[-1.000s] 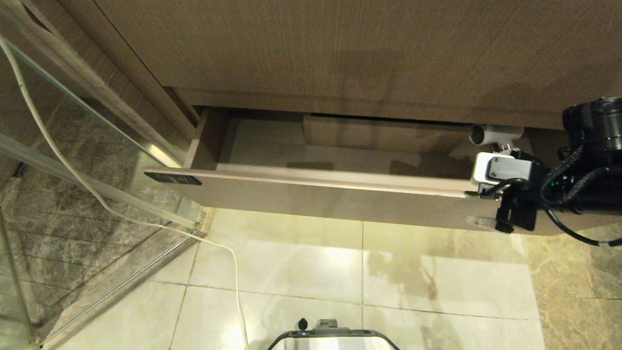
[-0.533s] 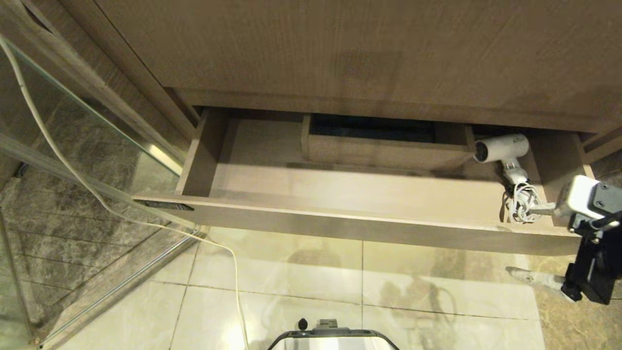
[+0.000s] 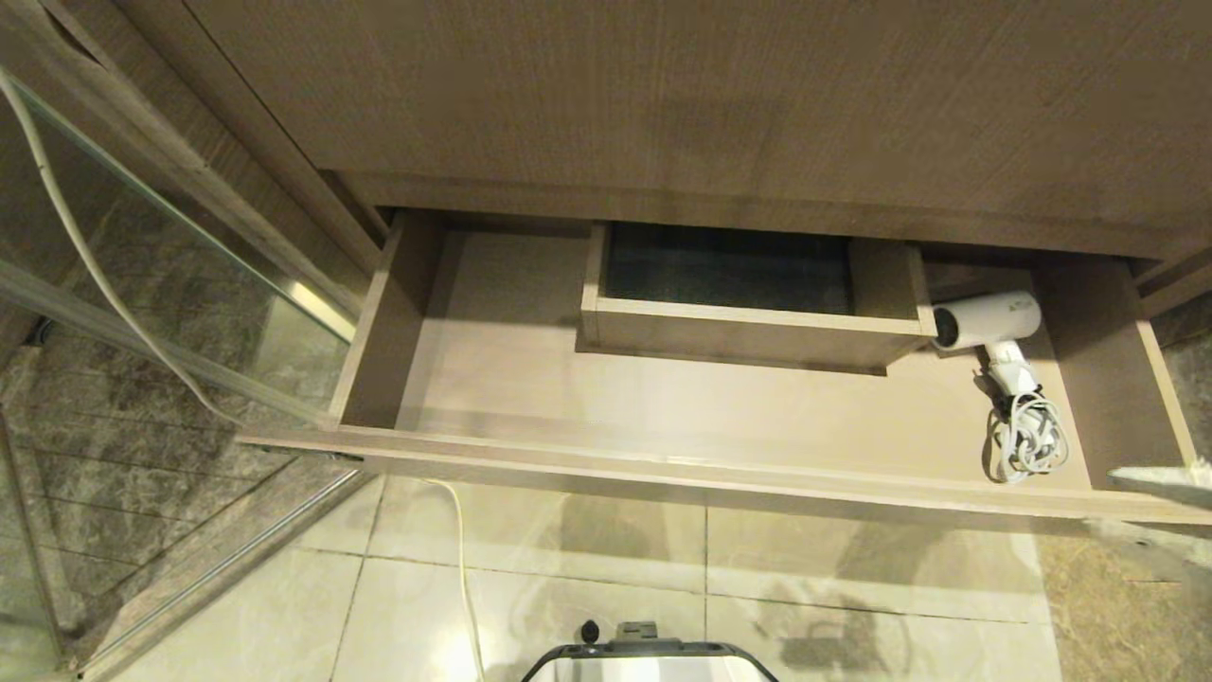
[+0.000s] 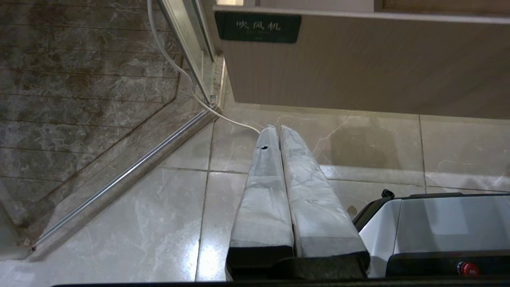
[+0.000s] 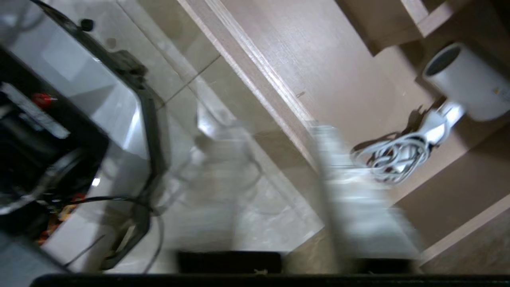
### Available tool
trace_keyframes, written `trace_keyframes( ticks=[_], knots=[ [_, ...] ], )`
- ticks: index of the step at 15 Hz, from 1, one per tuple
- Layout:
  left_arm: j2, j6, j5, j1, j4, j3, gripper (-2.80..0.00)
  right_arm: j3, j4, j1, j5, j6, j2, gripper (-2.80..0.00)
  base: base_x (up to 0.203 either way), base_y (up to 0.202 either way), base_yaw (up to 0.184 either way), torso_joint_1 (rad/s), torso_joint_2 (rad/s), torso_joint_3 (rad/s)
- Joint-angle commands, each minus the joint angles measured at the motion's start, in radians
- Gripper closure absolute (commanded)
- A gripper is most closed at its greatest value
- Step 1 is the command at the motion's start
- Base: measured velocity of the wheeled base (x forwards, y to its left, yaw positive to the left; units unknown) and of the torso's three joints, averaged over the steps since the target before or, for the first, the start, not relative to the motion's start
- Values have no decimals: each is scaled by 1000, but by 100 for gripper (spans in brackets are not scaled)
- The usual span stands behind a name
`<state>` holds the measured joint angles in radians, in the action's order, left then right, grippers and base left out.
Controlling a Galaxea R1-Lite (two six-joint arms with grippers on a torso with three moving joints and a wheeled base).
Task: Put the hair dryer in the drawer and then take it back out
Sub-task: Pull open the drawer, then take the hairdryer out
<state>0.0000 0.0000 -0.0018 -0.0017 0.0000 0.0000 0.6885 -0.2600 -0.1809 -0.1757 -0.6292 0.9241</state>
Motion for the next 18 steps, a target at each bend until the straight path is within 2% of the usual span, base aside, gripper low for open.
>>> trace_keyframes(
  ticks=[1,3,6,8,9,14,18],
  knots=[
    [0,0,0,0,0,2,0,-2,-50,4,-2,56,-82,0,0,0,0,0,0,0],
    [0,0,0,0,0,0,0,7,-40,55,41,87,-52,0,0,0,0,0,0,0],
    [0,0,0,0,0,2,0,47,-4,159,175,127,91,0,0,0,0,0,0,0],
    [0,0,0,0,0,2,0,100,5,211,201,173,216,0,0,0,0,0,0,0],
    [0,0,0,0,0,2,0,134,9,244,213,199,292,-280,0,0,0,0,0,0],
    [0,0,0,0,0,1,0,300,37,351,315,251,613,-280,0,0,0,0,0,0],
    [0,0,0,0,0,2,0,456,69,442,331,263,844,-280,0,0,0,0,0,0]
  ],
)
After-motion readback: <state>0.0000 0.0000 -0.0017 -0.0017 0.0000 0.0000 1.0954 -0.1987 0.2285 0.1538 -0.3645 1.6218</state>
